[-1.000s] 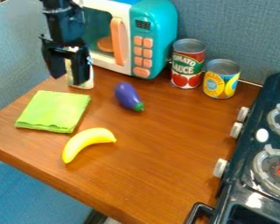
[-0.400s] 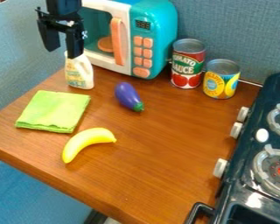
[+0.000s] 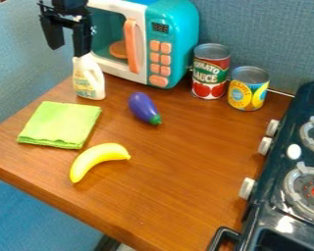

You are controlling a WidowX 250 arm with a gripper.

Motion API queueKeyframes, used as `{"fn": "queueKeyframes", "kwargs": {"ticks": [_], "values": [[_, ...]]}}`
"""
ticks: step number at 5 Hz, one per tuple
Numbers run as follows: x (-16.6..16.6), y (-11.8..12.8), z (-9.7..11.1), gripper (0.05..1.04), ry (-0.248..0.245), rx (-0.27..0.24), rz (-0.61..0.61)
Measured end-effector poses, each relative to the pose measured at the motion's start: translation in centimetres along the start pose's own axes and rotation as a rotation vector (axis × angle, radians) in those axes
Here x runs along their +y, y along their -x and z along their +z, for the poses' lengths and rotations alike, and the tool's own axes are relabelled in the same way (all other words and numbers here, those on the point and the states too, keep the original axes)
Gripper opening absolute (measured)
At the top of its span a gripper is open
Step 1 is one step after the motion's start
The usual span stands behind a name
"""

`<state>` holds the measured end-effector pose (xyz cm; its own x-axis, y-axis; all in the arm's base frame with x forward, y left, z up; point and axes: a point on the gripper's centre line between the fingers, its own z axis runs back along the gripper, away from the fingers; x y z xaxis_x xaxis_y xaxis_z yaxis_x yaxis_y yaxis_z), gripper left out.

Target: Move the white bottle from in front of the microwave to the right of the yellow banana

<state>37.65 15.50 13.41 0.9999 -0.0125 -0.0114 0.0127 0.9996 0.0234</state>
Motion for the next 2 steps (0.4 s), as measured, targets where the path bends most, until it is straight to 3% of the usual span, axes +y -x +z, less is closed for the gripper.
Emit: {"fn": "queueKeyframes", "kwargs": {"ticks": [2], "values": [[1.30,-1.47,-0.43,1.001,0.002,0.025,0.015]]}}
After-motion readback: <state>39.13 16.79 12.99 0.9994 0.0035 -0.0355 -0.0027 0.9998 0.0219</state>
